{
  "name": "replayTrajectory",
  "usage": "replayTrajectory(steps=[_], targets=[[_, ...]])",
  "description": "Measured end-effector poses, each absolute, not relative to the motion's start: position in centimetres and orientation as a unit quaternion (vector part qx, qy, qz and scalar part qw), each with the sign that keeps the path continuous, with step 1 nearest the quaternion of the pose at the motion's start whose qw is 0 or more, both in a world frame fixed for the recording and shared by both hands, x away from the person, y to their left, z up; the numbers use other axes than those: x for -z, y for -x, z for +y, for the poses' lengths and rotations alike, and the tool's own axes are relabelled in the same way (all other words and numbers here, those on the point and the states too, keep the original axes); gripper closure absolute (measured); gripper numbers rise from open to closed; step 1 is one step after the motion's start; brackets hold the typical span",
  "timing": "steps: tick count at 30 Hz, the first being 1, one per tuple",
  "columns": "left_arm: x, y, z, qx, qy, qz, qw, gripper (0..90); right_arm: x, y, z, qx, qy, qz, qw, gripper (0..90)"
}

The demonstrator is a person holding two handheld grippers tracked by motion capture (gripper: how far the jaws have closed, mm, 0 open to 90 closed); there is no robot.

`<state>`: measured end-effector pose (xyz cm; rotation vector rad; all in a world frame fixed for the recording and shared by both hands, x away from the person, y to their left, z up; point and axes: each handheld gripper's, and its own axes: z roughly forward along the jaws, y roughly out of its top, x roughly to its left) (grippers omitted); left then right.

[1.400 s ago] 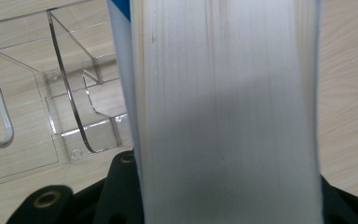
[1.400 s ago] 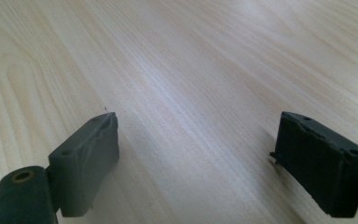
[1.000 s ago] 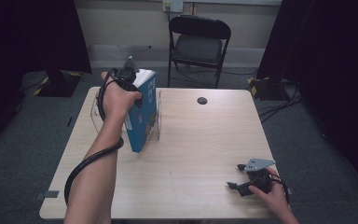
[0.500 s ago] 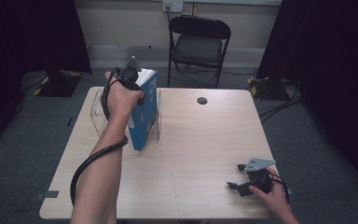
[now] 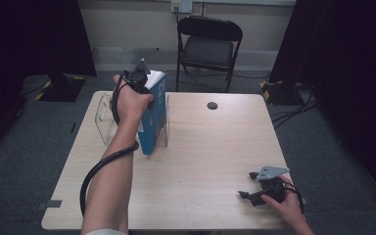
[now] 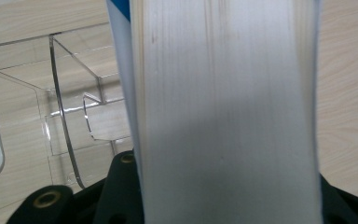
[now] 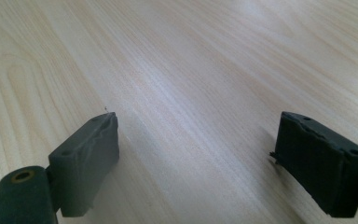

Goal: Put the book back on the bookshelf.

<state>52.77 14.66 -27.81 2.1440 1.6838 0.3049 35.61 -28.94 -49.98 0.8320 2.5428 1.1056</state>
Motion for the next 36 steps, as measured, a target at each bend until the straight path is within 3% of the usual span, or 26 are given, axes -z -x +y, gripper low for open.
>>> replayTrajectory(steps=[36], targets=[[29.4, -53.0, 14.3, -0.136, -0.750, 0.613, 0.207, 61.6, 50.0, -35.6, -28.9, -0.380, -0.285, 0.871, 0.123, 12.9]])
